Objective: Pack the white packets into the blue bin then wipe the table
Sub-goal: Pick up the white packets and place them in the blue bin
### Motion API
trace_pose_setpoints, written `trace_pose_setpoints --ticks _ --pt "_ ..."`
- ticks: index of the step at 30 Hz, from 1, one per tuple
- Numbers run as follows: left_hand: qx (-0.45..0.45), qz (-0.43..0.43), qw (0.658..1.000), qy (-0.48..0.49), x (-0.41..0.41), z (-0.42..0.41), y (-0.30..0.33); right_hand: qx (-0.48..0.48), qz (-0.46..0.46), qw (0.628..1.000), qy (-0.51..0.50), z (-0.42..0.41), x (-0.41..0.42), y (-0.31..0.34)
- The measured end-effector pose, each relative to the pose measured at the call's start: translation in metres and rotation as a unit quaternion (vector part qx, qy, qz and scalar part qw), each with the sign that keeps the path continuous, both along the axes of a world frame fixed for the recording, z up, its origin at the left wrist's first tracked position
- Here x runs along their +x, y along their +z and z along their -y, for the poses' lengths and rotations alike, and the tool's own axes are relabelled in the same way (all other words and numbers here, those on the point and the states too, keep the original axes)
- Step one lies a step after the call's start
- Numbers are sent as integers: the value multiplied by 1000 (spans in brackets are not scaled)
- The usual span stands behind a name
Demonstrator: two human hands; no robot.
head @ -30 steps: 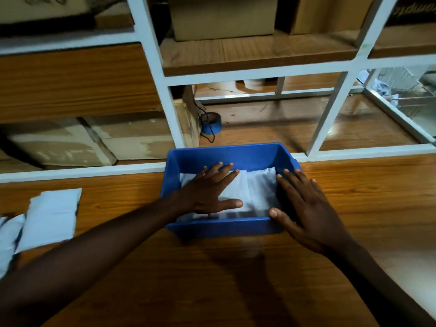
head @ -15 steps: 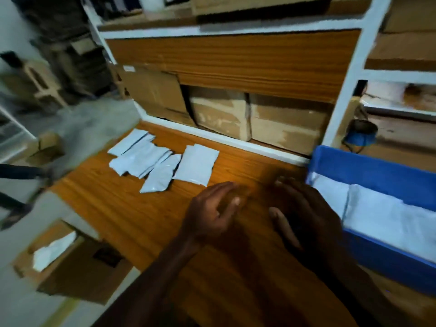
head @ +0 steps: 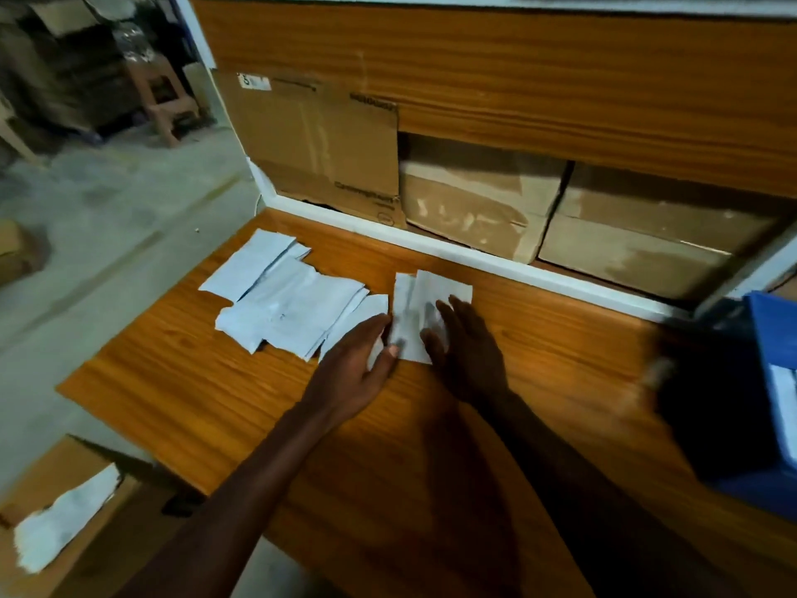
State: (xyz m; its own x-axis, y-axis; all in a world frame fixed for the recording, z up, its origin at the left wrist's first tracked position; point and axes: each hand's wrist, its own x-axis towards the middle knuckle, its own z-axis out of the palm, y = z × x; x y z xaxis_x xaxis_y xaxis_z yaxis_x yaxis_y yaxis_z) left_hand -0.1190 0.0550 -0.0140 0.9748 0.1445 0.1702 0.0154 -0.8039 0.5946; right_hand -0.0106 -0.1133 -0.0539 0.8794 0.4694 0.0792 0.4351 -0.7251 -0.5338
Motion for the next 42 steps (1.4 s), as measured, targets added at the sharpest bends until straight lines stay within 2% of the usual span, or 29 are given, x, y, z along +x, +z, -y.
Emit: trace_pose_setpoints --ticks 5,8,12,19,27,30,42 --pt "-25 -14 998 -47 53 -17 -21 -77 -3 996 -37 -42 49 -19" --pt "-10 -44 997 -56 82 -17 -38 -119 -18 992 -26 -43 60 -27" --pt "14 -64 995 -68 101 -17 -58 -158 -13 987 -23 -25 64 -41" --pt "24 -23 997 -69 113 -12 -68 -199 24 979 -22 32 64 -45" --pt "143 -91 985 -23 151 18 -84 -209 -4 975 -76 34 47 -45" --pt "171 -88 981 -15 150 23 -88 -212 -2 973 -93 33 44 -47" --pt "138 -43 988 -53 135 24 -80 -156 40 980 -120 68 10 -30"
